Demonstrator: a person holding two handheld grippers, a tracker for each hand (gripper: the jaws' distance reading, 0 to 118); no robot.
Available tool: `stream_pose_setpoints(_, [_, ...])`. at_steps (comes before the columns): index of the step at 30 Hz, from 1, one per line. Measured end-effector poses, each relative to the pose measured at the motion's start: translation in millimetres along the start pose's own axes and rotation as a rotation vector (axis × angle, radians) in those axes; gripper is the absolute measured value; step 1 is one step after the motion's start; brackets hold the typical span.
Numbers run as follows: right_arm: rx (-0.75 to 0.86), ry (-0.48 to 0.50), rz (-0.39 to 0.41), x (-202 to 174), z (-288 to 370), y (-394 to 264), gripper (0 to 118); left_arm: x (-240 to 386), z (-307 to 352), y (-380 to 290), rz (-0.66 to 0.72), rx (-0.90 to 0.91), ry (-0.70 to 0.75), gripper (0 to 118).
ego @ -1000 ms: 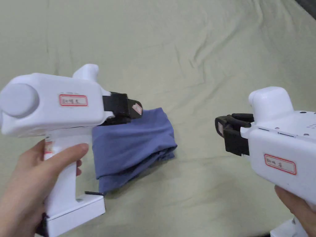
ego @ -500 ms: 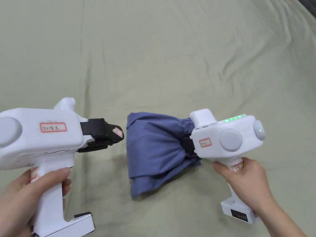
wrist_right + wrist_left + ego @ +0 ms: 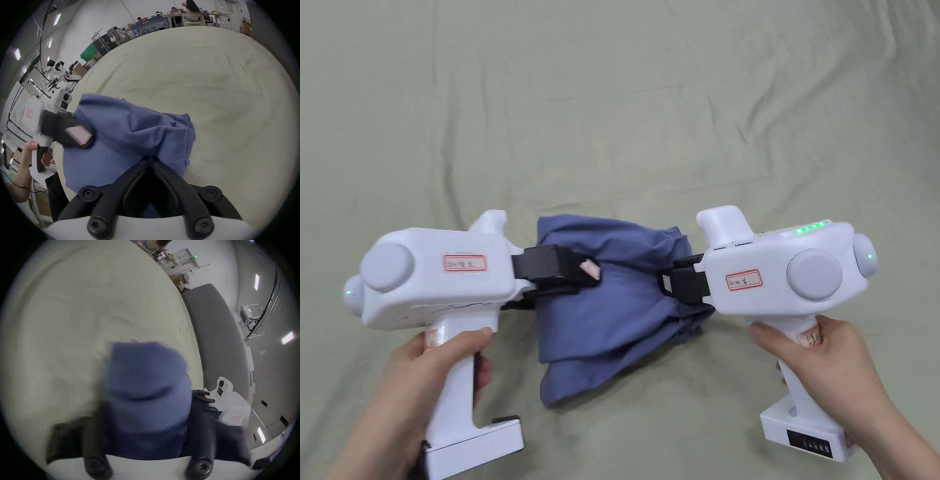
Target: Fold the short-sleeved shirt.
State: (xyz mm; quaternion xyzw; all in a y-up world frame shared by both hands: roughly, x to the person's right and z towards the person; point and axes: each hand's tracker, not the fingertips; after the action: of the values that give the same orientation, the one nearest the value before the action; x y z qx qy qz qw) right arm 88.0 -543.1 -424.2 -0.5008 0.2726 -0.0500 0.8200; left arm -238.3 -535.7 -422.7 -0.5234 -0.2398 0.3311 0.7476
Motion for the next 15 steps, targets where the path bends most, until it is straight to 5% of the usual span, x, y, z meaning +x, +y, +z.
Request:
stream_pose_setpoints(1, [0.029, 0.064, -0.012, -0.8, 2.6, 0.9, 2, -5.2, 2.0, 0.8, 0.015, -0.021, -0.030, 45])
stream_pose_setpoints(2, [0.029, 0.039, -0.017, -3.6, 4.1, 1.4, 2, -7.1, 2.8, 0.8, 0.052, -0.053, -0.080, 43])
stream_pose_setpoints(9, [0.110, 0.088, 0.034, -54.6, 31.2, 12.9, 2, -9.5, 51.2, 15.3, 0.025, -0.064, -0.097, 42])
stream_pose_setpoints(15, [0.191, 0.172, 0.088, -118.6, 46.0, 36.4, 2, -36.4, 166.2, 42.8, -0.102, -0.060, 0.144, 43])
